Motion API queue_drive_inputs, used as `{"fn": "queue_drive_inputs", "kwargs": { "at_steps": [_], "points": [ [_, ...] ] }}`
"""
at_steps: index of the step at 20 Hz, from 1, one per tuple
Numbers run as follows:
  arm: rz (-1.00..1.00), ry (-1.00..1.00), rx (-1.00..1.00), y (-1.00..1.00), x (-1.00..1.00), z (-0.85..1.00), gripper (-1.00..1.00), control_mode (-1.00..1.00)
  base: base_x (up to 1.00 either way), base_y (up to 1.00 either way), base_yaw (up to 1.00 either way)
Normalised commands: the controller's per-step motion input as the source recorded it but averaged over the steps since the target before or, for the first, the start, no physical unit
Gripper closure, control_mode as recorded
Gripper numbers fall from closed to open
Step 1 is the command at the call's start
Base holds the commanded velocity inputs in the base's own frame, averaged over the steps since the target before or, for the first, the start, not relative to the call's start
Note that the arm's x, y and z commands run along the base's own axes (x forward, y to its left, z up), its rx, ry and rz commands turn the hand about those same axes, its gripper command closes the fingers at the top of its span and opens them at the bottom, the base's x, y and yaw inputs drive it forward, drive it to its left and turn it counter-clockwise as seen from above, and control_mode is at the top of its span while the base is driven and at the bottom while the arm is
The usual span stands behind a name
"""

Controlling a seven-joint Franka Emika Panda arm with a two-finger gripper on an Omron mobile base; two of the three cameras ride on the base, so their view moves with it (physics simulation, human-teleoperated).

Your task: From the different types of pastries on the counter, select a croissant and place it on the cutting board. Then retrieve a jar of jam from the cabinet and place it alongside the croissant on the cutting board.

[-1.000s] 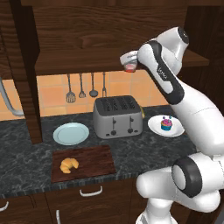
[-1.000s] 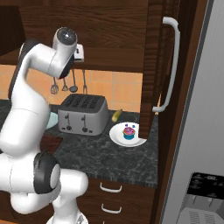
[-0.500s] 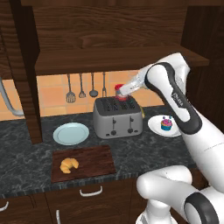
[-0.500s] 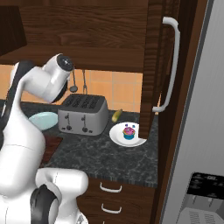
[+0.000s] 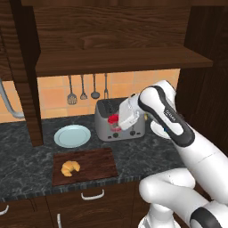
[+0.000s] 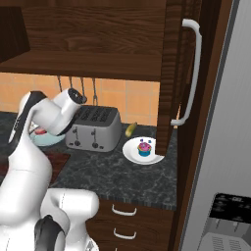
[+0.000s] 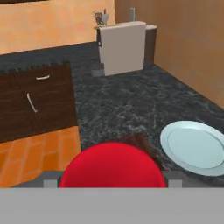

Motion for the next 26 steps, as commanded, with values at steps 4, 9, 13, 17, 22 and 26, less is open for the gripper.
{"fn": "queue_drive_inputs", "kwargs": {
  "at_steps": [4,9,13,17,22,26],
  "points": [
    [0.21,-0.02,-0.04,0.31,0.0,-0.84,1.0,-1.0,0.0,0.0,0.0],
    [0.07,-0.09,0.01,0.38,0.01,-0.8,1.0,-1.0,0.0,0.0,0.0],
    [0.04,-0.1,0.0,0.29,0.09,-0.78,1.0,-1.0,0.0,0.0,0.0],
    [0.05,-0.1,0.0,0.19,0.18,-0.68,1.0,-1.0,0.0,0.0,0.0],
    [0.09,-0.02,0.0,0.16,0.23,-0.56,1.0,-1.0,0.0,0.0,0.0],
    [0.15,0.0,0.03,0.13,0.24,-0.44,1.0,-1.0,0.0,0.0,0.0]
  ]
}}
